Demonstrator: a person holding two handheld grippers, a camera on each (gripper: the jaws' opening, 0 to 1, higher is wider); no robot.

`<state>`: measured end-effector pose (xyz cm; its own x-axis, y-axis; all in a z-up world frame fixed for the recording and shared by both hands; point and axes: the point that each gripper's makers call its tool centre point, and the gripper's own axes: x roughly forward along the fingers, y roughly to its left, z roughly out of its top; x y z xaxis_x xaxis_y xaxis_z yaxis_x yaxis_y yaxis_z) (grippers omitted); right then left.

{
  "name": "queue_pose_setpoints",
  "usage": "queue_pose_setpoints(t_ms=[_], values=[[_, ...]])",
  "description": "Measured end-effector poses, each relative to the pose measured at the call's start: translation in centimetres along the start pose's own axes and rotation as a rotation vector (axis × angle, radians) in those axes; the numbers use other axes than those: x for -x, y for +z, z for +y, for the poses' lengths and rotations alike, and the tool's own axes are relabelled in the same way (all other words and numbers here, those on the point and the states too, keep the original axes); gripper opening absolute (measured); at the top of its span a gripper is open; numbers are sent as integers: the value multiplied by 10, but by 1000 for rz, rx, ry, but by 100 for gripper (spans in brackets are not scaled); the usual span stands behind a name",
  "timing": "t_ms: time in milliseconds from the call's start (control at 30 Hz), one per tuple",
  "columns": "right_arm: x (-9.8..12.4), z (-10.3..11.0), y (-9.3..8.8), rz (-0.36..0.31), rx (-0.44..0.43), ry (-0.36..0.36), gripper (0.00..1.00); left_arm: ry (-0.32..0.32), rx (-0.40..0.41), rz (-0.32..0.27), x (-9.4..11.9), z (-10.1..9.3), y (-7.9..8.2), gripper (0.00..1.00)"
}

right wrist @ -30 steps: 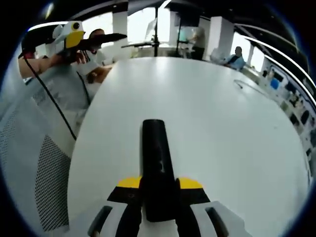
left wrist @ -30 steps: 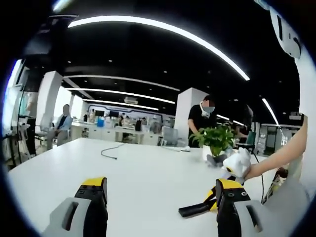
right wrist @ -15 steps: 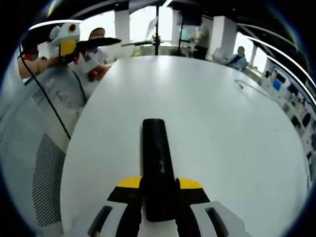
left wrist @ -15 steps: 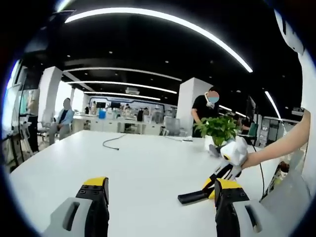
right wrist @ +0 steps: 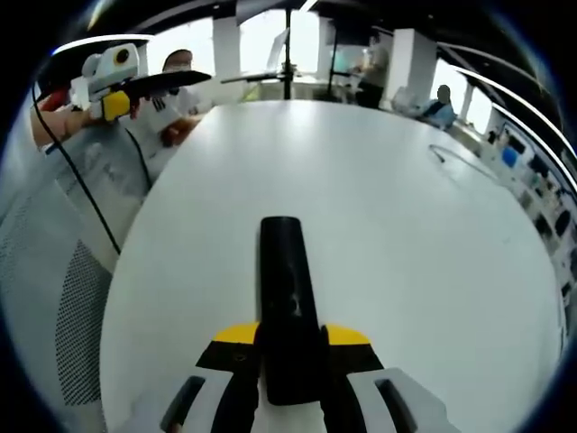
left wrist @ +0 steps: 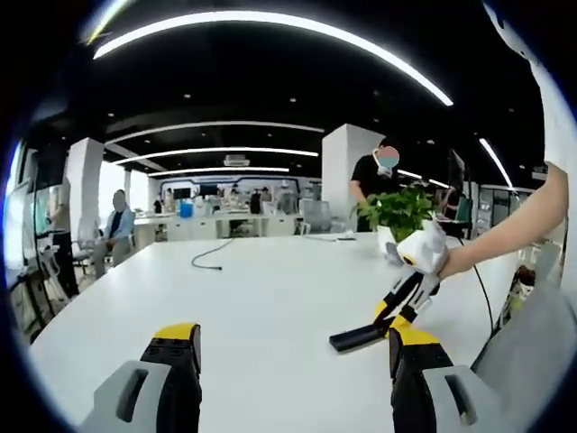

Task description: Press the specified remote control buttons in sequence, fully releasing each button before pressing the next.

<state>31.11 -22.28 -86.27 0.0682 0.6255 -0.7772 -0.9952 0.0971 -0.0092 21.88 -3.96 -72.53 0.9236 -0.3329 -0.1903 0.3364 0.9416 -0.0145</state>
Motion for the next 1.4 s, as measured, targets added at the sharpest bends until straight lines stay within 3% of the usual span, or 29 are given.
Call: queue_pose_setpoints(t_ms=[1400], values=[[-6,-38,9,-5,9,-3,22,1,-57,59,-2,1,-10,87]])
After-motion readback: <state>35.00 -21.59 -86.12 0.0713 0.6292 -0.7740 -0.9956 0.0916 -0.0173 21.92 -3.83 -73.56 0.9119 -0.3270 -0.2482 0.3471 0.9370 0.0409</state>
